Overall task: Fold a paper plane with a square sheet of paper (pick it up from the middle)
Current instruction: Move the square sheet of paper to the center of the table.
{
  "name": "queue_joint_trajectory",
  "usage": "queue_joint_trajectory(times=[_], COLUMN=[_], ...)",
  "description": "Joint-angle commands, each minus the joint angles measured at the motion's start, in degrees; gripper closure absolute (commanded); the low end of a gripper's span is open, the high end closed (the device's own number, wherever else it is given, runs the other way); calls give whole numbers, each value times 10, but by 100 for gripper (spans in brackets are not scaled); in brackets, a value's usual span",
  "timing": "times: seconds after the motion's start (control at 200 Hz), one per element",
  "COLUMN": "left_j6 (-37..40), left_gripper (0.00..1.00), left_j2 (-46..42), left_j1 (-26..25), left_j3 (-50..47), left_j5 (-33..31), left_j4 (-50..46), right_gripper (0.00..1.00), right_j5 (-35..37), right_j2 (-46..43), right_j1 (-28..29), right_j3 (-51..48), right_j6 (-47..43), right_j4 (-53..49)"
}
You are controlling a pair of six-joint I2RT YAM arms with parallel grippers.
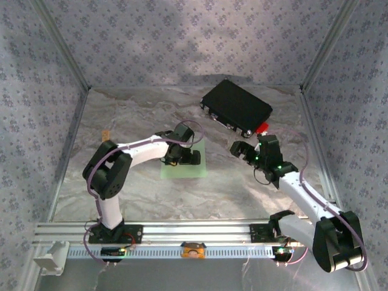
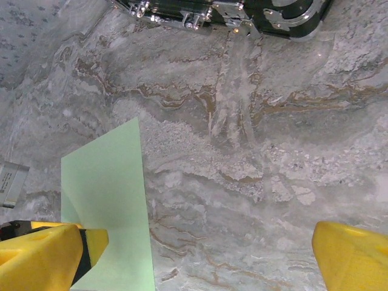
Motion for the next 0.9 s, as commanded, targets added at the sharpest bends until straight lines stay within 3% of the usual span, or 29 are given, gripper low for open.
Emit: queue_joint_trajectory(times=[0.0, 0.34, 0.894], left_j6=[-22, -64, -77], left_gripper=[1, 0, 0], left_j2=[5, 66, 97], left_j1=[0, 1, 1], left_j3=[37, 133, 161], left_j5=[-41, -56, -75], left_j4=[-58, -162, -187], right_gripper=[1, 1, 1], right_j5=[-11, -49, -53], right_j2=[-3, 46, 62], right_j1=[-9, -10, -7], right_j3=[-5, 21, 28], right_j6=[11, 12, 12], right_j4=[-8, -7, -12])
